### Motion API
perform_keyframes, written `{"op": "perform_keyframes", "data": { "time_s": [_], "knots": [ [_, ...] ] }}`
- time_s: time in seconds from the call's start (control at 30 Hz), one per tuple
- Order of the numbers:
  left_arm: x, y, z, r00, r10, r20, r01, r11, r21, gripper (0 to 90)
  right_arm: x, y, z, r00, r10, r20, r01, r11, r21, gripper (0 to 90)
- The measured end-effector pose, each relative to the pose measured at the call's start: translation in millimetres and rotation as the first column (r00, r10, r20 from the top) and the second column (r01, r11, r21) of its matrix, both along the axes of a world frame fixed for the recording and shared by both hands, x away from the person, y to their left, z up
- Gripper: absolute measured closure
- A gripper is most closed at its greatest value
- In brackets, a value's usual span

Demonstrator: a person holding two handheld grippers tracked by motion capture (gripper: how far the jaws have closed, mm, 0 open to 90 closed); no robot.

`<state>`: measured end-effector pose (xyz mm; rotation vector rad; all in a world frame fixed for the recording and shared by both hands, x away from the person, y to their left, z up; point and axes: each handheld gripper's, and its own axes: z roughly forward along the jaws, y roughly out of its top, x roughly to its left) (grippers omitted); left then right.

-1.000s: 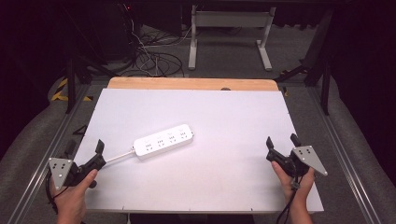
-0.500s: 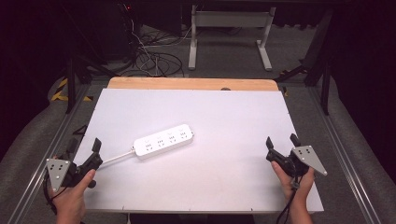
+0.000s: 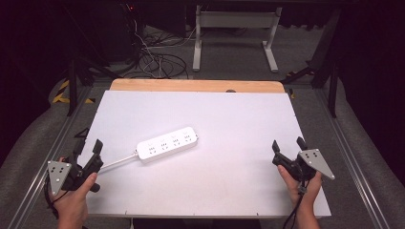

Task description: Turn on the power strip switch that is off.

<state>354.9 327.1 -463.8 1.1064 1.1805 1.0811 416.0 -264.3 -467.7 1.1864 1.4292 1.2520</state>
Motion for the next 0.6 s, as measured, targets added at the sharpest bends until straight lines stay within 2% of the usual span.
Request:
{"op": "perform_keyframes", "data": {
  "time_s": [0.13, 0.27, 0.3, 0.33, 0.37, 0.5, 0.57, 0.6],
  "knots": [
    [-0.2, -4.1, 3.6, 0.9995, -0.001, 0.031, 0.001, 1.0000, -0.003, 51.5, -0.3, 0.3, -0.4, 1.0000, 0.000, -0.009, 0.000, 1.000, 0.002, 15.8],
    [-0.8, -7.3, 7.9, 0.9993, -0.016, 0.034, 0.016, 0.9998, -0.013, 61.1, -0.6, 0.4, -0.4, 0.9999, 0.006, -0.011, -0.007, 1.000, -0.003, 16.4],
    [-0.9, -7.9, 8.9, 0.9994, -0.015, 0.030, 0.015, 0.9999, -0.007, 62.4, -0.6, 0.3, -0.4, 0.9999, 0.006, -0.013, -0.006, 1.000, -0.002, 16.5],
    [-1.5, -8.4, 10.6, 0.9996, -0.027, 0.003, 0.027, 0.9995, -0.014, 64.9, -0.7, 0.4, -0.4, 0.9999, 0.006, -0.015, -0.006, 1.000, 0.000, 16.6],
    [-1.7, -9.6, 12.0, 0.9993, -0.038, -0.007, 0.038, 0.9989, -0.028, 66.5, -0.5, 0.3, -0.5, 0.9999, 0.008, -0.015, -0.008, 1.000, -0.002, 16.8],
    [-1.7, -13.1, 14.2, 0.9984, -0.052, -0.023, 0.052, 0.9986, 0.003, 70.9, -0.4, 1.3, -0.7, 0.9997, 0.014, -0.021, -0.014, 1.000, 0.001, 17.3],
    [-1.6, -14.9, 14.9, 0.9968, -0.061, -0.051, 0.061, 0.9981, -0.002, 74.9, 0.0, 1.6, -0.7, 0.9996, 0.017, -0.022, -0.017, 1.000, -0.003, 17.5],
    [-1.7, -15.4, 15.5, 0.9948, -0.082, -0.060, 0.082, 0.9966, -0.007, 78.4, 0.0, 1.8, -0.7, 0.9996, 0.019, -0.022, -0.019, 1.000, -0.003, 17.7]
  ]
}}
